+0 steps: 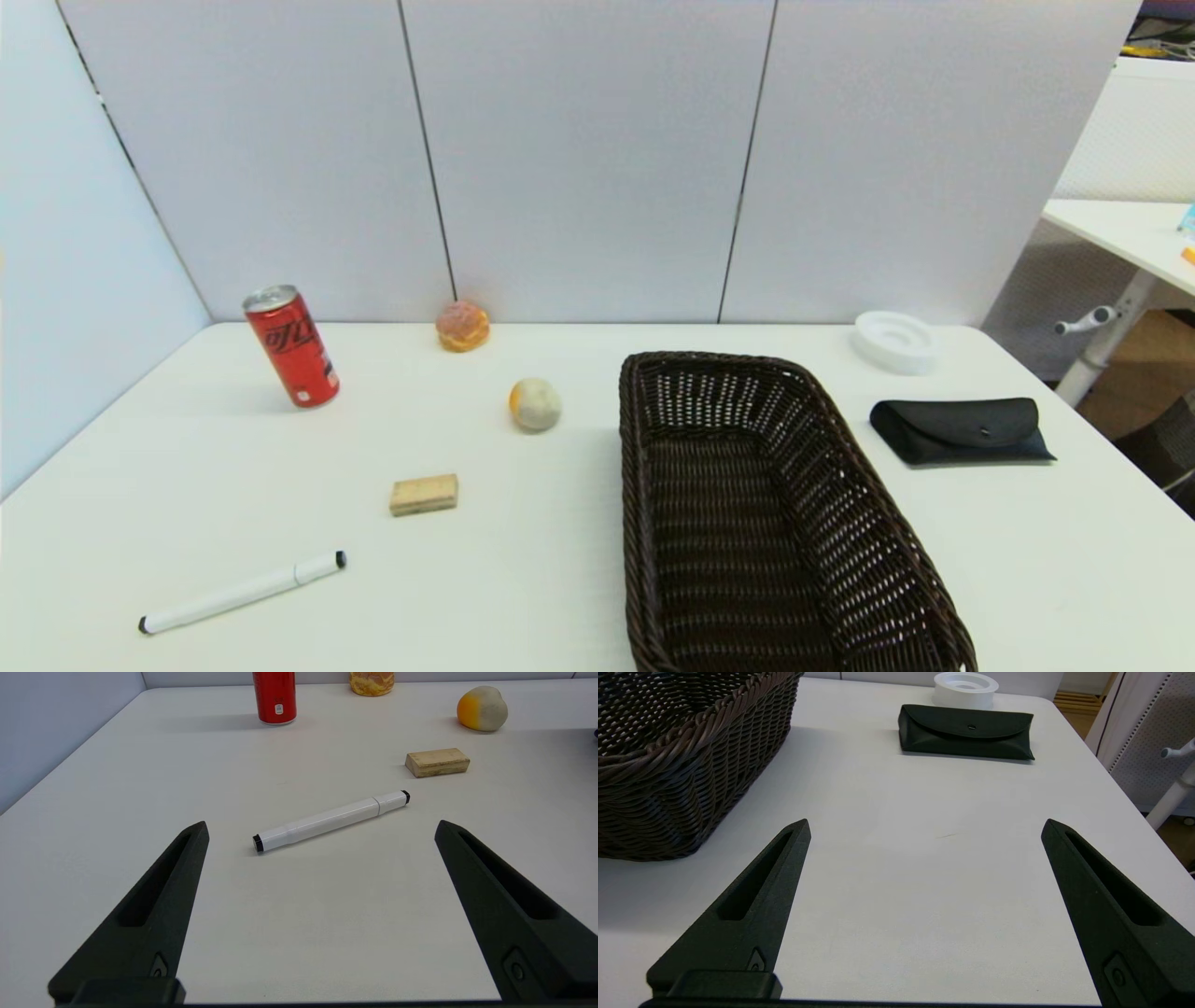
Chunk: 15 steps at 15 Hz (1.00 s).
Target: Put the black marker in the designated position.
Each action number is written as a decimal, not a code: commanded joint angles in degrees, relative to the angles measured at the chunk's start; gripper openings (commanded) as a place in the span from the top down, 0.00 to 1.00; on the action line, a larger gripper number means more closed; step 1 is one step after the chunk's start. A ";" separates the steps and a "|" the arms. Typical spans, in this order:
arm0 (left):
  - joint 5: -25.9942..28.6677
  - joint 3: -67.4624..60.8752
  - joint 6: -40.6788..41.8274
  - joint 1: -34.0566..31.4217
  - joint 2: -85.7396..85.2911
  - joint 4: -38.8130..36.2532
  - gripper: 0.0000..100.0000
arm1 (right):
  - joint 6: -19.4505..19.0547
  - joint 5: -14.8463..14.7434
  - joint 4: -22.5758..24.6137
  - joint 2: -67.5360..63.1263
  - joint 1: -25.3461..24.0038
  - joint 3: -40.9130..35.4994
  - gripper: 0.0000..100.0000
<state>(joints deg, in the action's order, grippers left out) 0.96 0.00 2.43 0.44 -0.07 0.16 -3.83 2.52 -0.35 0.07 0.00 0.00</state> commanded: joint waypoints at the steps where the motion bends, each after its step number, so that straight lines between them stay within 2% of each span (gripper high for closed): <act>1: 0.00 0.00 0.04 0.00 0.07 0.02 0.00 | -0.13 0.03 0.00 -0.07 0.00 0.00 0.00; 15: -0.88 0.00 -1.63 0.00 0.07 -0.07 0.00 | -0.04 0.03 0.00 -0.07 0.00 0.00 0.00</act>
<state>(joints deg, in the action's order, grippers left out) 0.11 0.00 0.90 0.44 -0.07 0.13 -3.83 2.52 -0.35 0.07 0.00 0.00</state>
